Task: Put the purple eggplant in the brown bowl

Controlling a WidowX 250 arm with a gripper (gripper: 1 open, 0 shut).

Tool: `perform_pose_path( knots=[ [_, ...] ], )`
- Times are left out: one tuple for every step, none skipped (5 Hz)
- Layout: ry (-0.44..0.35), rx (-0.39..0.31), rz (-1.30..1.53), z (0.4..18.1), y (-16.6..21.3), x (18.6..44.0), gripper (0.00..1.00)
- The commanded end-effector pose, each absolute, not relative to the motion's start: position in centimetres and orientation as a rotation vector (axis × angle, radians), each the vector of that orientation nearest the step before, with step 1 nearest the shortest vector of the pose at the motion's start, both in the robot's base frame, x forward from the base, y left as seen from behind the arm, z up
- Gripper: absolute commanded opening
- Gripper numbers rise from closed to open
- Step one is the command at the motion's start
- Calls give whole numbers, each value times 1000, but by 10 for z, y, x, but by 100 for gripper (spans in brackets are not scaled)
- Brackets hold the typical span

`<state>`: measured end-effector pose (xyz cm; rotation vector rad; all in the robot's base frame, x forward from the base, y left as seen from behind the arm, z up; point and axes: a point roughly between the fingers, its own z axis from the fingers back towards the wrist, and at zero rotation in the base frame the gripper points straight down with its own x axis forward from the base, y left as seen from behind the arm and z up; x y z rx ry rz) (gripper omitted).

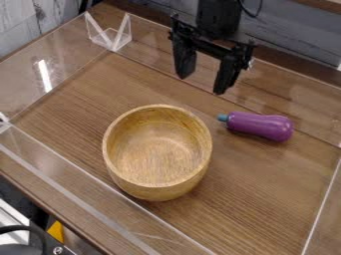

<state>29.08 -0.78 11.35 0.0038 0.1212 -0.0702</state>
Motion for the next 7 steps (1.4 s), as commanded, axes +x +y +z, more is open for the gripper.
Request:
perform_pose_path(
  knots=[
    [81,25,-193,119,-14,298,100],
    [88,37,-294,115,-18,298,100],
    [90,52,-429,111,-23,300,100],
    [87,71,-619,107,-32,301,100],
    [74,101,-819,101,-42,302,100],
    [58,131,-922,94,-48,305,100],
    [41,158,-951,88,-53,311,100]
  ],
)
